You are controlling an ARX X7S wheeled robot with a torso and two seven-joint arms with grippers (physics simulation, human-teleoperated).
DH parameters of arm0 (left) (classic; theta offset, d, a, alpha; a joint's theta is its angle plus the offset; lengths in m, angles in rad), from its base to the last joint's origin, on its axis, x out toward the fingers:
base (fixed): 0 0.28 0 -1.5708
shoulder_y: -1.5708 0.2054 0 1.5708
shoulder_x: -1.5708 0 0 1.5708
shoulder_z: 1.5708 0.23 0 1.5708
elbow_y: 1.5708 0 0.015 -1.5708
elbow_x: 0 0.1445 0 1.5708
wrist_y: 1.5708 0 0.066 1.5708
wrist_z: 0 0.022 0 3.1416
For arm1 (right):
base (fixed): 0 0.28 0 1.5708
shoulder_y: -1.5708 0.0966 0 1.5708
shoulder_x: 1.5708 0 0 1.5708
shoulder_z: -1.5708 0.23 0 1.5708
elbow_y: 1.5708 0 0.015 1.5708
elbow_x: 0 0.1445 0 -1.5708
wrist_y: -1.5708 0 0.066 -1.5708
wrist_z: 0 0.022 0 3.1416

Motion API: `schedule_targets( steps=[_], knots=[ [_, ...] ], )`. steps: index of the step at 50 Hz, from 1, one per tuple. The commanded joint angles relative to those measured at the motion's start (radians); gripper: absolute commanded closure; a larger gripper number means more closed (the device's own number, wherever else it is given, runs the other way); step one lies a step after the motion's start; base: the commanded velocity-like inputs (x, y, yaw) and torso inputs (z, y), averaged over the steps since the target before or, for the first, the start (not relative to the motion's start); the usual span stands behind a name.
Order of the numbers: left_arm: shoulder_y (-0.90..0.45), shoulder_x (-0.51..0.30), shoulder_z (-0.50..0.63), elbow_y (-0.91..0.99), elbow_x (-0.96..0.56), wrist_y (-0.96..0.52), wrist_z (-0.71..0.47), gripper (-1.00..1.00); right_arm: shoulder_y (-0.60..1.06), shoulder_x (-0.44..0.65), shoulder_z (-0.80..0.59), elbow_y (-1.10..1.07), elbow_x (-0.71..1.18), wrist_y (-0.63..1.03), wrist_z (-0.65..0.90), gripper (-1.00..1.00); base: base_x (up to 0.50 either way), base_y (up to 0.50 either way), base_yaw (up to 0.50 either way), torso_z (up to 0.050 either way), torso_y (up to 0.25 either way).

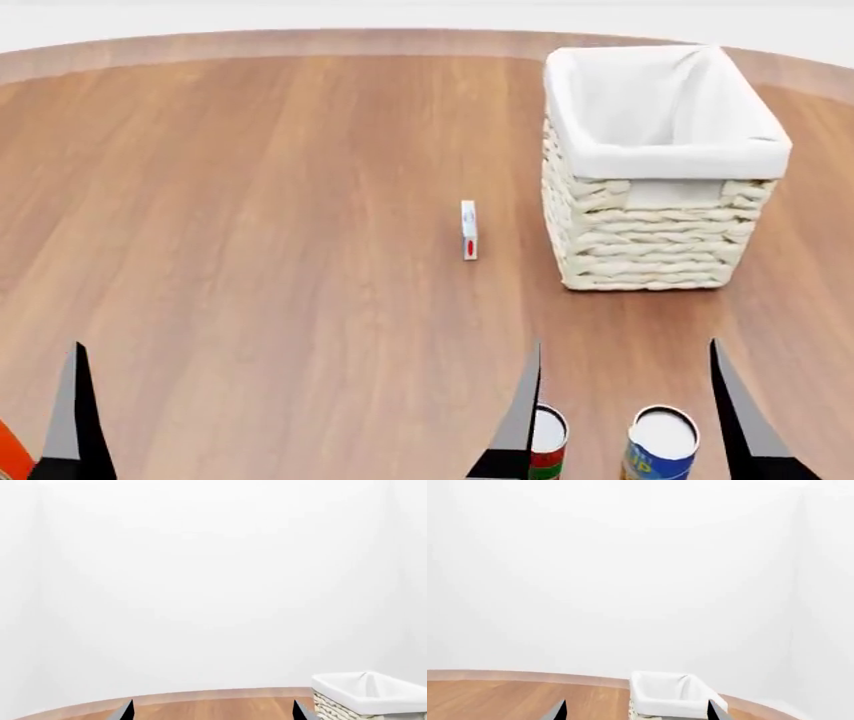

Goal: Pick up the ketchup, and put it in the basket.

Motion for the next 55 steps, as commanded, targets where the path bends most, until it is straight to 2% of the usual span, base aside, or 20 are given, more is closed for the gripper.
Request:
schedule_targets(
  steps=[1, 9, 11, 12, 14, 16, 17, 20, 21, 23, 28, 30, 33, 41, 46, 48, 51, 55],
  knots=[
    [0.002, -0.009, 0.009, 0.006, -0.004, 0.003, -0.007, -1.0, 0.002, 0.009, -0.009, 0.002, 0.006, 0.003, 0.012, -1.0, 0.5, 0.01, 0.0, 0.0, 0.0],
    [0.003, -0.014, 0.012, 0.005, -0.008, 0.006, -0.013, -1.0, 0.004, 0.016, -0.012, 0.002, 0.014, 0.006, 0.023, -1.0, 0.5, 0.01, 0.0, 0.0, 0.0],
    [-0.02, -0.018, 0.01, 0.049, -0.02, -0.06, -0.019, -1.0, 0.004, 0.017, -0.013, 0.004, 0.016, 0.005, 0.025, -1.0, 0.5, 0.01, 0.0, 0.0, 0.0],
    [-0.001, -0.017, 0.015, 0.015, -0.011, -0.007, -0.017, -1.0, 0.004, 0.018, -0.014, 0.003, 0.017, 0.007, 0.026, -1.0, 0.5, 0.01, 0.0, 0.0, 0.015],
    [-0.016, -0.02, 0.011, 0.046, -0.022, -0.053, -0.022, -1.0, 0.003, 0.021, -0.014, 0.009, 0.019, 0.001, 0.028, -1.0, 0.5, 0.01, 0.0, 0.0, 0.0],
    [0.002, -0.021, 0.017, 0.012, -0.014, -0.001, -0.021, -1.0, 0.002, 0.022, -0.015, 0.009, 0.021, 0.002, 0.03, -1.0, 0.5, 0.01, 0.0, 0.0, 0.0],
    [-0.022, -0.024, 0.012, 0.056, -0.028, -0.068, -0.027, -1.0, 0.003, 0.023, -0.015, 0.006, 0.022, 0.006, 0.032, -1.0, 0.5, 0.0, 0.0, 0.0, 0.0],
    [0.001, -0.025, 0.019, 0.013, -0.018, -0.003, -0.025, -1.0, 0.005, 0.025, -0.018, 0.004, 0.023, 0.011, 0.035, -1.0, 0.5, 0.01, 0.0, 0.0, 0.0],
    [-0.018, -0.027, 0.016, 0.048, -0.029, -0.056, -0.031, -1.0, 0.005, 0.026, -0.019, 0.004, 0.024, 0.011, 0.036, -1.0, 0.5, 0.01, 0.0, 0.0, 0.0],
    [-0.002, -0.028, 0.02, 0.016, -0.022, -0.009, -0.03, -1.0, 0.004, 0.027, -0.019, 0.008, 0.025, 0.008, 0.039, -1.0, 0.5, 0.01, 0.0, 0.0, 0.0],
    [-0.001, -0.032, 0.022, 0.014, -0.025, -0.003, -0.035, -1.0, 0.005, 0.031, -0.024, 0.007, 0.027, 0.011, 0.045, -1.0, 0.5, 0.01, 0.0, 0.0, 0.0],
    [-0.019, -0.036, 0.017, 0.041, -0.038, -0.049, -0.041, -1.0, 0.005, 0.031, -0.023, 0.008, 0.028, 0.01, 0.046, -1.0, 0.5, 0.01, 0.0, 0.0, 0.0],
    [0.001, -0.037, 0.022, 0.007, -0.031, 0.005, -0.041, -1.0, 0.005, 0.034, -0.026, 0.012, 0.027, 0.009, 0.048, -1.0, 0.5, 0.01, 0.0, 0.0, 0.003],
    [0.002, -0.045, 0.025, -0.003, -0.038, 0.017, -0.049, -1.0, 0.004, 0.038, -0.028, 0.017, 0.031, 0.01, 0.053, -1.0, 0.5, 0.01, 0.0, 0.0, 0.0],
    [-0.024, -0.054, 0.02, 0.042, -0.057, -0.05, -0.062, -1.0, 0.001, 0.04, -0.031, 0.018, 0.03, -0.005, 0.058, -1.0, 0.5, 0.01, 0.0, 0.0, 0.002],
    [-0.007, -0.053, 0.025, 0.012, -0.049, -0.004, -0.059, -1.0, -0.007, 0.04, -0.025, 0.025, 0.036, -0.049, 0.059, -1.0, 0.21, 0.0, 0.0, 0.0, 0.0],
    [-0.027, -0.058, 0.023, 0.047, -0.063, -0.056, -0.068, -1.0, -0.011, 0.039, -0.019, 0.018, 0.055, -0.04, 0.056, -1.0, 0.0, 0.0, 0.0, 0.0, 0.003],
    [-0.027, -0.062, 0.023, 0.043, -0.066, -0.05, -0.072, -1.0, -0.015, 0.038, -0.007, 0.018, 0.086, -0.051, 0.051, -1.0, -0.05, -0.25, 0.0, 0.0, 0.0]
  ],
)
